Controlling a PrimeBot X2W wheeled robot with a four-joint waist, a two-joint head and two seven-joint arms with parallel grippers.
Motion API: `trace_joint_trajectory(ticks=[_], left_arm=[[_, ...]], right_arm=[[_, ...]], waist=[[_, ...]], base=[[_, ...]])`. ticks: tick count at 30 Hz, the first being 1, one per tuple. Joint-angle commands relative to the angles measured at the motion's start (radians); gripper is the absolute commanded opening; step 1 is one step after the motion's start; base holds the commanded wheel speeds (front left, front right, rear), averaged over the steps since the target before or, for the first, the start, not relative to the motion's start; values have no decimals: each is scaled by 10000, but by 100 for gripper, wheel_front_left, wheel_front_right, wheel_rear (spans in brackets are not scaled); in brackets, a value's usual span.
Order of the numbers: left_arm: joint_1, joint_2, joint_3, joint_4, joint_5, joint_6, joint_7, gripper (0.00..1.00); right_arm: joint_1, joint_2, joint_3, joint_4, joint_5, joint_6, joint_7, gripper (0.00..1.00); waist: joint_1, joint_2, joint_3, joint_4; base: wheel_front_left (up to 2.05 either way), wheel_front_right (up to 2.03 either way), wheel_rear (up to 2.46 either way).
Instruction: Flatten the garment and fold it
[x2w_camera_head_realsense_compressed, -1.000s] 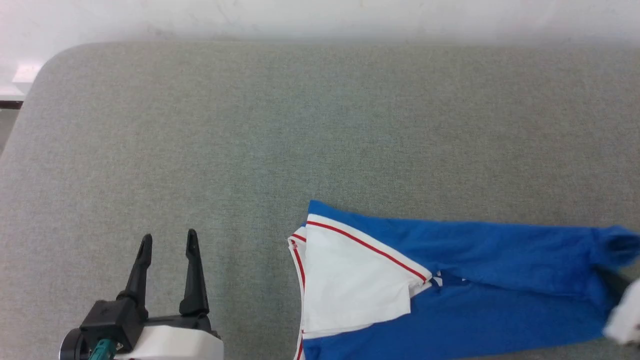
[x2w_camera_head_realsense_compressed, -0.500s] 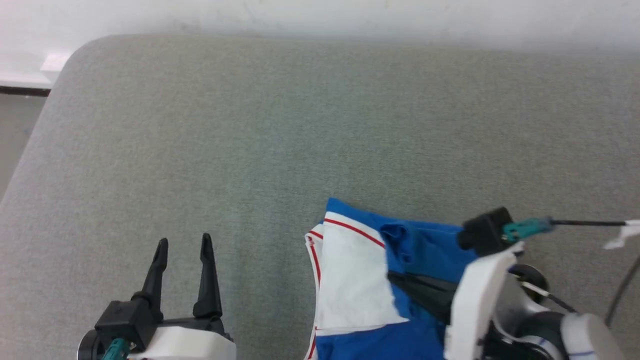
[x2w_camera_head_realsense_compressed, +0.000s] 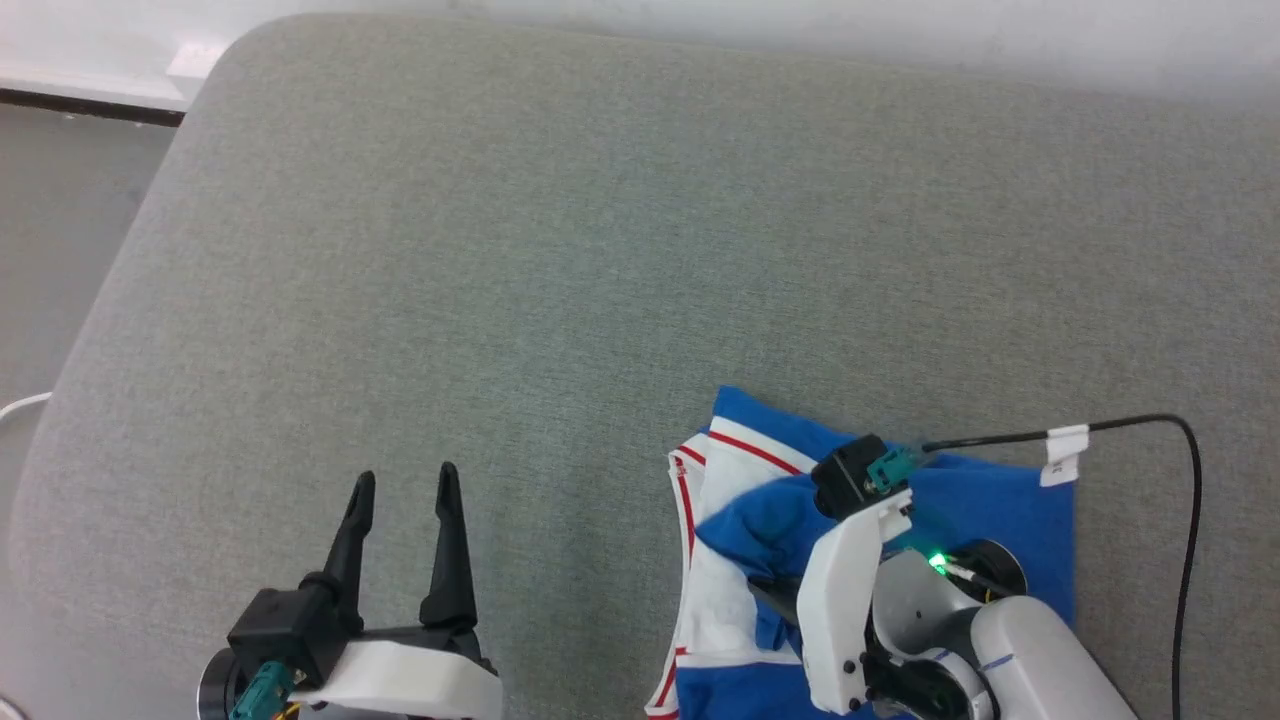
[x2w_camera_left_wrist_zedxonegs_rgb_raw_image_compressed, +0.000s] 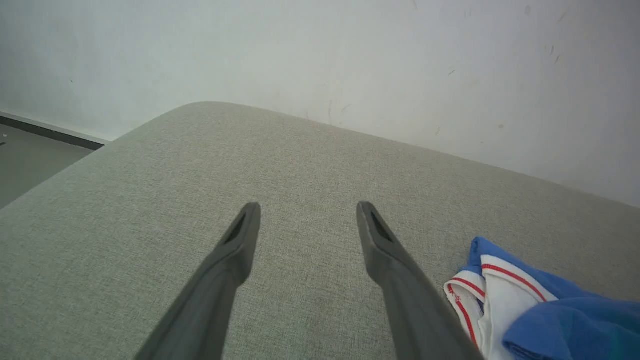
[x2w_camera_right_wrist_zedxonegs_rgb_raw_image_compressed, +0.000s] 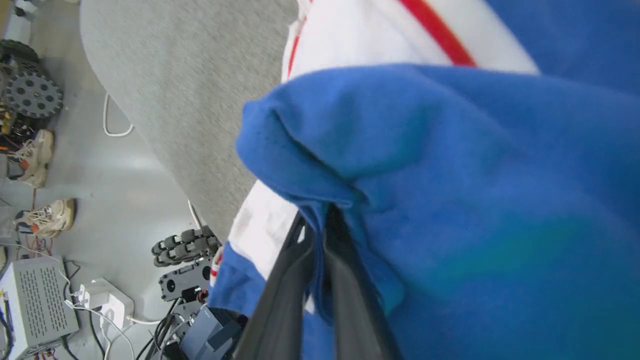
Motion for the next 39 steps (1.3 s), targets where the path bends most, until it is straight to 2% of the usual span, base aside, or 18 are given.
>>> trace_joint_trajectory(ticks=[1,2,4,9,14,17,23,27,31,39], left_arm=[[-174,-50,-2,110,-57,-90,-60,100],[-191,-65,-12,161,-66,-113,-65,100],[-238,-97,-44,257,-84,-166,-72,100],[-256,-84,-54,418,-132,-236,-81,100],[-114,48,26,360,-149,-174,-49,100],[-17,119,30,269,-139,-133,-8,100],[45,207,-4,76,-68,-49,56,100],[103,270,39,-18,-66,11,70,100],[92,293,41,-86,-73,37,93,100],[-84,360,-65,-189,8,27,216,100]], right_arm=[[-198,54,-24,528,-410,-9,-232,0],[-224,72,-70,864,-632,-9,-385,2],[-293,98,-123,1418,-913,-9,-739,100],[-545,110,342,1672,-150,-9,-1536,100],[-473,112,46,527,436,-9,-1519,100],[-74,-149,-781,-637,438,-9,-1335,100],[1408,-990,-3208,-2860,-202,-9,-1349,100],[2510,-878,-4188,-3605,-176,-9,-1129,100],[3025,-856,-4170,-3774,-228,-9,-1000,100],[3065,-960,-3958,-3008,-570,-9,-1238,100]], waist=[[-1,-1,-49,121],[-1,-1,-74,142],[-1,-1,-136,185],[-1,-1,-330,28],[-1,-1,-491,-378],[-1,-1,-521,-603],[-1,-1,-461,-895],[-1,-1,-389,-1084],[-1,-1,-283,-1186],[-1,-1,-22,-917]], base=[[0,0,0],[0,0,0],[0,0,0],[0,0,0],[0,0,0],[0,0,0],[0,0,0],[0,0,0],[0,0,0],[0,0,0]])
